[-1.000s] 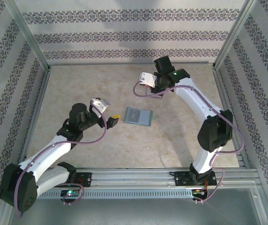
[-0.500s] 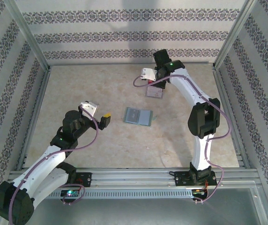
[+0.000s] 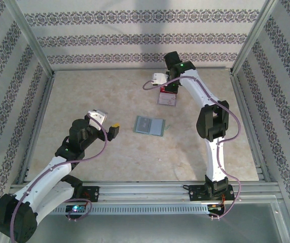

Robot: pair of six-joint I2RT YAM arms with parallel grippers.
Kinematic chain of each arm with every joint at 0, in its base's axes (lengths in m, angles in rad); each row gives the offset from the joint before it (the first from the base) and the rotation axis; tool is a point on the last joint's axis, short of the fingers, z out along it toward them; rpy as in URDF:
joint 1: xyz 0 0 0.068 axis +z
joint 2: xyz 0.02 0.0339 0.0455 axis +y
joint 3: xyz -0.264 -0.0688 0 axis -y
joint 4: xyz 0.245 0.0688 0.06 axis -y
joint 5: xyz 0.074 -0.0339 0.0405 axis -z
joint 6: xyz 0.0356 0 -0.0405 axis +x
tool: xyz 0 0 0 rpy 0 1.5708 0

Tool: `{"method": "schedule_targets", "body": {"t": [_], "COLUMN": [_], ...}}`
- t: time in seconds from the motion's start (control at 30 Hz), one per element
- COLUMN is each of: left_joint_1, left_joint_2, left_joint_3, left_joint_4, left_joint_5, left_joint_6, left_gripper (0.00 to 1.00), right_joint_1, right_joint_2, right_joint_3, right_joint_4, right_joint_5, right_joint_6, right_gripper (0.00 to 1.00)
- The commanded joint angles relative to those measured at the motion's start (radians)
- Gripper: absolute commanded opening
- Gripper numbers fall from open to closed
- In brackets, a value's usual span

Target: Take the credit cards out of the card holder

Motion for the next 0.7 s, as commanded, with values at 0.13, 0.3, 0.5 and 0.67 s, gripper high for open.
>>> {"method": "schedule_targets", "body": {"t": [0.13, 0.3, 0.5, 0.67], "left_joint_1": [0.011, 0.012, 0.012, 0.012], "left_joint_2": [0.022, 0.04, 0.051, 0.057], "left_joint_3": [0.02, 0.028, 0.036, 0.04], "left_joint_4": [-0.023, -0.021, -0.026, -0.027], "left_joint_5": [-0.011, -0.003, 0.0, 0.002], "left_joint_6": [0.001, 0.001, 0.001, 0.002], "left_gripper": [1.0, 1.0, 1.0, 1.0], "right_joint_1": [-0.012, -0.018, -0.025, -0.029], "right_joint_2": [0.042, 0.063, 0.089, 0.111], "right_joint_3": [0.043, 0.056, 0.089, 0.118], "right_joint_4": [-0.049, -0.05, -0.059, -0.071], "right_joint_5": [-0.024, -0.018, -0.018, -0.023], "right_joint_6": [-0.008, -0.007, -0.01, -0.007], "right_gripper": [0.0, 0.0, 0.0, 0.0]}}
